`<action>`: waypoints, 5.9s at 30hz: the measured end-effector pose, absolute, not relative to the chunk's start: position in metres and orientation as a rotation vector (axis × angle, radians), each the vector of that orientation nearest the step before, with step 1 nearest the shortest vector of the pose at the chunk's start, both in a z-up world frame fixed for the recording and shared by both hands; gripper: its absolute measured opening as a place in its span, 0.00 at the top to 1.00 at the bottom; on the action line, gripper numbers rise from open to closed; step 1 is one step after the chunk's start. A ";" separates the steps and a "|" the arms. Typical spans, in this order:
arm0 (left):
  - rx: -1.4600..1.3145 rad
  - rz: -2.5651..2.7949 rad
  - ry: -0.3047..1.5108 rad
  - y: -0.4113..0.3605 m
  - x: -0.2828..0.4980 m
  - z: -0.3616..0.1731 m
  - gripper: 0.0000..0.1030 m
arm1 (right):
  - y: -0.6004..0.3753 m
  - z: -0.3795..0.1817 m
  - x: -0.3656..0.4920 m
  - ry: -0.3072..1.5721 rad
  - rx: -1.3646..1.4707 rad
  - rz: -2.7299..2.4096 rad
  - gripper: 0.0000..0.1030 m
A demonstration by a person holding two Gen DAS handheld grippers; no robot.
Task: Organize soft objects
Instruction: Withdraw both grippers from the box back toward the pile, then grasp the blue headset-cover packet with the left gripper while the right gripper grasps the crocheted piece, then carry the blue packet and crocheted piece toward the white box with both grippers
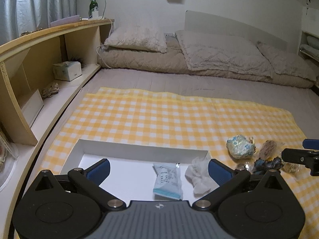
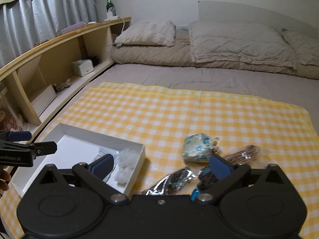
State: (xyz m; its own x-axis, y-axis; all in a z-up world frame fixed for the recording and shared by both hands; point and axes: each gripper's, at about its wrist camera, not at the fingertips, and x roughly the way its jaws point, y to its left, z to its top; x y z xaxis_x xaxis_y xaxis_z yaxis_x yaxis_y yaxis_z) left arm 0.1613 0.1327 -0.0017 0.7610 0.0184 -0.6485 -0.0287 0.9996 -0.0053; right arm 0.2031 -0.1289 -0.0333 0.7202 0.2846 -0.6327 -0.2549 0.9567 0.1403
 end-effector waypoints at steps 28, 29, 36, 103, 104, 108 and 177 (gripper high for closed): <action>0.056 -0.340 0.728 -0.025 0.186 -0.026 0.00 | -0.252 -0.045 0.223 0.708 0.113 0.025 0.00; 0.063 -0.355 0.735 -0.031 0.187 -0.028 0.00 | -0.253 -0.045 0.224 0.711 0.117 0.023 0.00; 0.152 -0.508 0.805 -0.070 0.194 -0.058 0.00 | -0.257 -0.049 0.227 0.726 0.129 0.029 0.00; 0.313 -0.628 1.058 -0.081 0.244 -0.146 0.61 | -0.224 -0.103 0.265 1.040 0.086 0.238 0.82; 0.315 -0.631 1.060 -0.082 0.245 -0.147 0.61 | -0.225 -0.103 0.265 1.039 0.090 0.242 0.75; 0.317 -0.642 1.065 -0.083 0.253 -0.153 0.61 | -0.216 -0.115 0.264 1.091 0.037 0.287 0.56; 0.042 0.055 0.785 0.209 0.209 -0.044 0.62 | -0.094 -0.023 0.222 0.774 0.188 0.383 0.92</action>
State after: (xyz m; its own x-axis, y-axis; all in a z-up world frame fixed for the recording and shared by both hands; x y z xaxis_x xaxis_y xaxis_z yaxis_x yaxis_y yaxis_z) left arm 0.2085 0.2088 -0.0443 0.7060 0.0653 -0.7052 -0.0340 0.9977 0.0584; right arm 0.2223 -0.0943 -0.0227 0.6506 0.4034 -0.6434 -0.2670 0.9147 0.3035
